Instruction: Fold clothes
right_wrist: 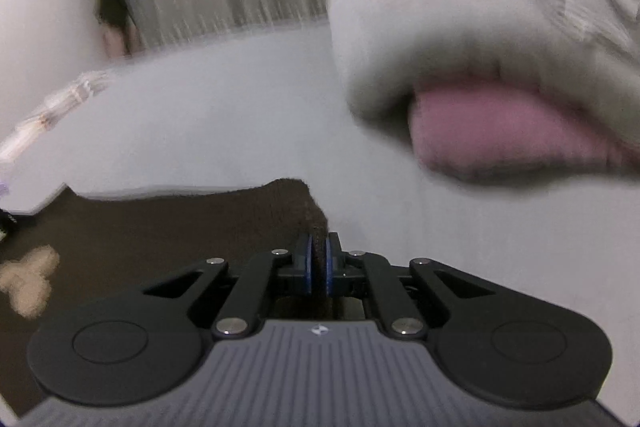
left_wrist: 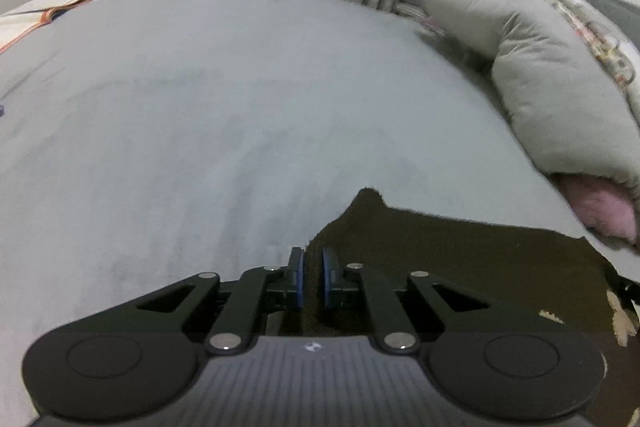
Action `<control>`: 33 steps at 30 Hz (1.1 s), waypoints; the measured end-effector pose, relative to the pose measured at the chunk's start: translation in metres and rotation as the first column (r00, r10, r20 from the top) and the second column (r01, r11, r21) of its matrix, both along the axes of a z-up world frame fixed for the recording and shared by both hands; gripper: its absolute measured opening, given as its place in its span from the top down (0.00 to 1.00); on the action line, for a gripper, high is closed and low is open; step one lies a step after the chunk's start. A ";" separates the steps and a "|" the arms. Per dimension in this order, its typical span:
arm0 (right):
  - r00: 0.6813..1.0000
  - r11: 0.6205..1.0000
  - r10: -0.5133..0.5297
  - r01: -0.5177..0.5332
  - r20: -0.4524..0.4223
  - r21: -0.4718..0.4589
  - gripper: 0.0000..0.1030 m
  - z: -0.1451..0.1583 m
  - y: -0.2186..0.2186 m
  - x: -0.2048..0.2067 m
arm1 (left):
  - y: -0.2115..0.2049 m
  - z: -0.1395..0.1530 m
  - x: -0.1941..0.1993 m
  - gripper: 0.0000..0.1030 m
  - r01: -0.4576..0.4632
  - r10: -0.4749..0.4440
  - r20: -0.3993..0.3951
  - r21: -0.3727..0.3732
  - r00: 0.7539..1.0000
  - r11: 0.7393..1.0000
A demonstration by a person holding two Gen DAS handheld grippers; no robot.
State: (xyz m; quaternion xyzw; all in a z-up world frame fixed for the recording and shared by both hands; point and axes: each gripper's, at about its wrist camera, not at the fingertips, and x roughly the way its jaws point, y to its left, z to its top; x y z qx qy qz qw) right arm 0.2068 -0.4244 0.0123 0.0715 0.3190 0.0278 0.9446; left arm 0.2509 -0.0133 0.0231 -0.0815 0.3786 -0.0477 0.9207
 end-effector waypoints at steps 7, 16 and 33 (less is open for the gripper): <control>0.998 0.994 -0.056 0.057 0.013 -0.096 0.58 0.004 0.005 -0.004 | 0.001 0.012 -0.008 0.83 -0.022 0.021 0.020 0.044 1.000 0.999; 0.978 0.966 -0.184 0.199 0.100 -0.166 0.25 0.044 -0.021 -0.039 | 0.043 0.059 -0.039 0.81 -0.140 0.142 0.071 -0.030 0.987 0.990; 0.983 0.964 0.173 -0.157 0.057 -0.213 0.25 0.007 0.089 -0.111 | -0.075 0.002 -0.134 0.71 0.067 -0.078 0.110 0.099 0.991 0.993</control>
